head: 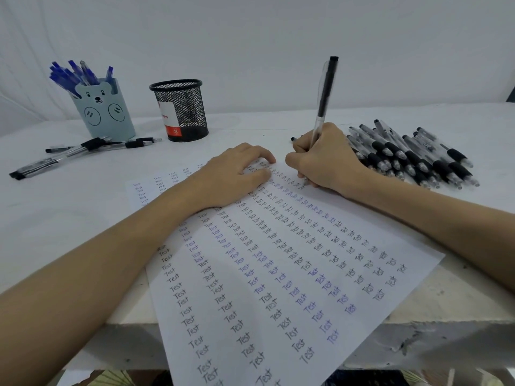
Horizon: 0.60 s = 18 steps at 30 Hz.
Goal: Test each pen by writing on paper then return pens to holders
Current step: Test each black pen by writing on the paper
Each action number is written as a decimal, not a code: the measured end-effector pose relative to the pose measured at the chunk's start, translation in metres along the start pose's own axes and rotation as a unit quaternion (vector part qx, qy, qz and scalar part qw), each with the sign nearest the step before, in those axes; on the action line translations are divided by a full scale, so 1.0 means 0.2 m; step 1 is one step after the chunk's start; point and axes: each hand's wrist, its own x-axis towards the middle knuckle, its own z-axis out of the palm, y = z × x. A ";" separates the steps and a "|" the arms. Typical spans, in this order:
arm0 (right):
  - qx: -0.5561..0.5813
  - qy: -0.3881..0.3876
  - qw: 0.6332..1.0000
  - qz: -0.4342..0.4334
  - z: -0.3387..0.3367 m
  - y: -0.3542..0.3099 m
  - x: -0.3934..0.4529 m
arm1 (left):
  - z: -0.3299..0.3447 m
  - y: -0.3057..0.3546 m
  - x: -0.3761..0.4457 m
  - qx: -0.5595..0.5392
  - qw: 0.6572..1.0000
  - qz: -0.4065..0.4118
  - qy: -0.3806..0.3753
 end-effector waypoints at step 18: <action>0.175 -0.005 0.978 0.117 -0.13 -0.05 0.02 | -0.01 0.00 -0.01 -0.026 1.000 0.007 0.014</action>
